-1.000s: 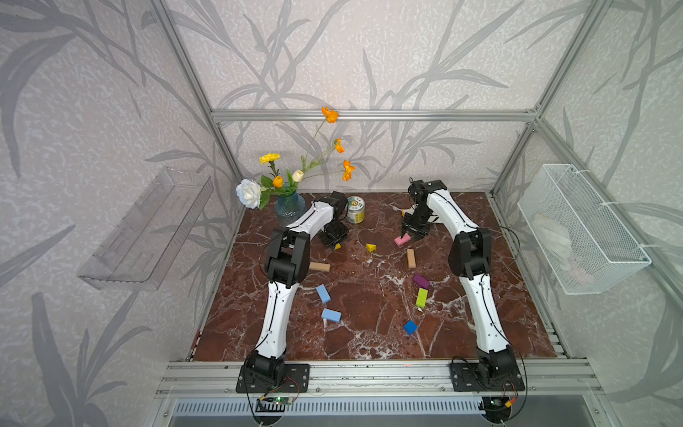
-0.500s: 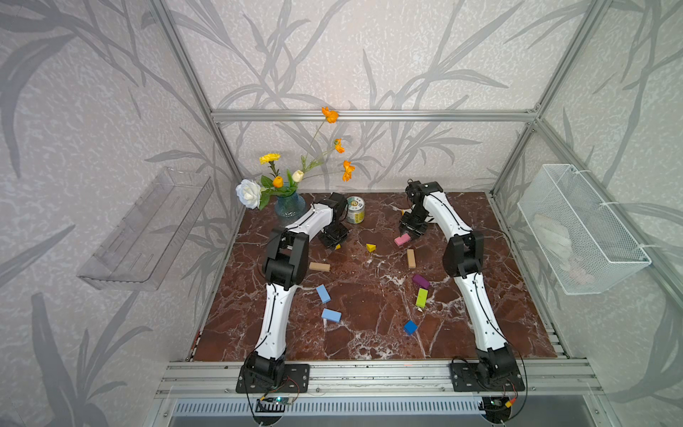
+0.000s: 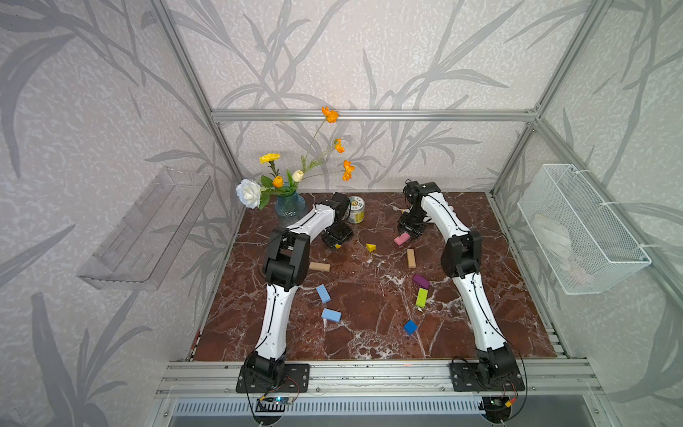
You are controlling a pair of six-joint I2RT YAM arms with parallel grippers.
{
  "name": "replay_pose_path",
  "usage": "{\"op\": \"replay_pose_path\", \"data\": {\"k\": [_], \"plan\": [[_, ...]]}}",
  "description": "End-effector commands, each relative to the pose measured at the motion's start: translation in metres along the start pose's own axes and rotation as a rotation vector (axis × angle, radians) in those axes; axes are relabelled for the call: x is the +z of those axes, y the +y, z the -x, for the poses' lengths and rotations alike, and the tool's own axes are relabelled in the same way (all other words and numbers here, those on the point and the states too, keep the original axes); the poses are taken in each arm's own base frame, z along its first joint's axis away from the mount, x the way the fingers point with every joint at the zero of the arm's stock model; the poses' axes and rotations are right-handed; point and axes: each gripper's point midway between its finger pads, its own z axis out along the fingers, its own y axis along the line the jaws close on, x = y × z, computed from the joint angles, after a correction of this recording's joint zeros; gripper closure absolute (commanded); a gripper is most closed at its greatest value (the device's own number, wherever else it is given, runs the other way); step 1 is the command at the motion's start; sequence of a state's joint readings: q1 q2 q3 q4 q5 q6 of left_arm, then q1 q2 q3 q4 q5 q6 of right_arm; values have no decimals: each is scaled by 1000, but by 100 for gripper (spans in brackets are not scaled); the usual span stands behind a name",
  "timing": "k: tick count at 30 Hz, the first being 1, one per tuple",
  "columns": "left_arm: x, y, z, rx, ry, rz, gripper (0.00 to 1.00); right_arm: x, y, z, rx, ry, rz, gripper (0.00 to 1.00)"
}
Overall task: Assemble a heart with building blocks
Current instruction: Assemble the building block at the center of the board.
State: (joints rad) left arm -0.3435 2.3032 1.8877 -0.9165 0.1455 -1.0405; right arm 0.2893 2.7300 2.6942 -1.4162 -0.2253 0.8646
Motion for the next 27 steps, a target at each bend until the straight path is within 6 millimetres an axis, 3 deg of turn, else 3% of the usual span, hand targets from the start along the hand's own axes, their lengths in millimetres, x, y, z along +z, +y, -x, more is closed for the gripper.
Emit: {"op": "replay_pose_path", "data": {"k": [1, 8, 16, 21, 27], "plan": [[10, 20, -17, 5, 59, 69, 34, 3, 0, 4, 8, -29, -17, 53], [11, 22, -19, 2, 60, 64, 34, 0, 3, 4, 0, -35, -10, 52], [9, 22, -18, 1, 57, 65, 34, 12, 2, 6, 3, -33, -20, 50], [8, 22, -17, -1, 57, 61, 34, 11, -7, 10, 3, -58, -64, 51], [8, 24, -17, -4, 60, 62, 34, 13, -7, 8, 5, -53, -69, 71]]}}
